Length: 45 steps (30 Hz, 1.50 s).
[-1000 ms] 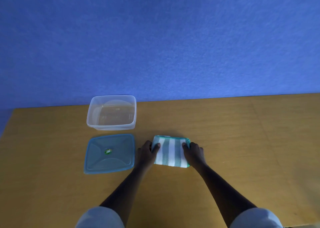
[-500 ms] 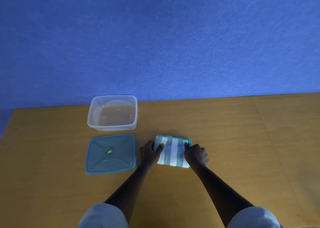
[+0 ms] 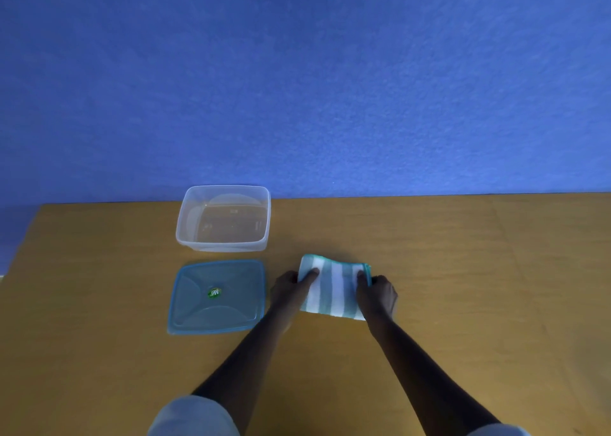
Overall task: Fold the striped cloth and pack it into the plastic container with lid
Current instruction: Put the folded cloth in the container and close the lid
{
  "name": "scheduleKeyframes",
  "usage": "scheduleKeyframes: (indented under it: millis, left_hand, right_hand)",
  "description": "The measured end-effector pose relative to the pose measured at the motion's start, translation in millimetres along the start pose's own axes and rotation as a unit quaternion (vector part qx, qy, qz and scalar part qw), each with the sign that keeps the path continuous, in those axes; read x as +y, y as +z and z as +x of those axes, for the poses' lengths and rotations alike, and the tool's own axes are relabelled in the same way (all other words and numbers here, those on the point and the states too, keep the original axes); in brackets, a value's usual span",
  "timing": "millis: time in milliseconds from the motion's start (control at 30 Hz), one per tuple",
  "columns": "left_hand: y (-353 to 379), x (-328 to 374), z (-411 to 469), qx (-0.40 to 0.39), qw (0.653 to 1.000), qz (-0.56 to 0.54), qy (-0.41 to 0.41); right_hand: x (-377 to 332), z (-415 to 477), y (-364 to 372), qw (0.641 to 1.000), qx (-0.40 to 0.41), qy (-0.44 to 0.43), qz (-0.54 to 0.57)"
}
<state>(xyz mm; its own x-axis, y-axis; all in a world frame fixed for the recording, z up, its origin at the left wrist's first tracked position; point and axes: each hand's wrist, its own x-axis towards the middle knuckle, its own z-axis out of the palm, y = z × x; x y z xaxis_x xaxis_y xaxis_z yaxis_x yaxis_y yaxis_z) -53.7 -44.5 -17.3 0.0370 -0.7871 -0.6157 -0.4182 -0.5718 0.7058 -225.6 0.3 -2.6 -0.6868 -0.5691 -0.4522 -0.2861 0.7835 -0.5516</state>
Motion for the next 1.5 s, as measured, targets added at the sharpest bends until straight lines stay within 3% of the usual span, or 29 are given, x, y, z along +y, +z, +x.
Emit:
scheduleKeyframes:
  millis: [167,433,700,900,1133,1333,1500]
  left_hand:
    - [-29,32,2,-0.034,0.973,-0.227,-0.008]
    - [-108,96,2,0.093,0.955,-0.258,0.111]
    - [-164,101,15,0.232,0.958,-0.124,0.109]
    - [-203,88,32,0.159,0.959,-0.179,0.149]
    - [-241,77,62,0.081,0.977,-0.07,0.187]
    - [-249,69,89,0.07,0.985,0.032,0.157]
    - [-245,64,107,0.018,0.995,0.025,0.092]
  right_hand:
    - [-39,-8,-12,0.99,-0.013,-0.078,0.116]
    - [-131,-32,-20,0.927,-0.137,-0.121,0.327]
    - [-178,-52,19,0.945,-0.117,-0.163,0.259]
    - [-198,-53,50,0.936,-0.157,-0.222,0.224]
    - [-219,-47,74,0.934,-0.231,-0.235,0.135]
    - [-232,-49,102,0.945,-0.226,-0.237,0.023]
    - [-238,-52,124,0.949,-0.237,-0.209,-0.014]
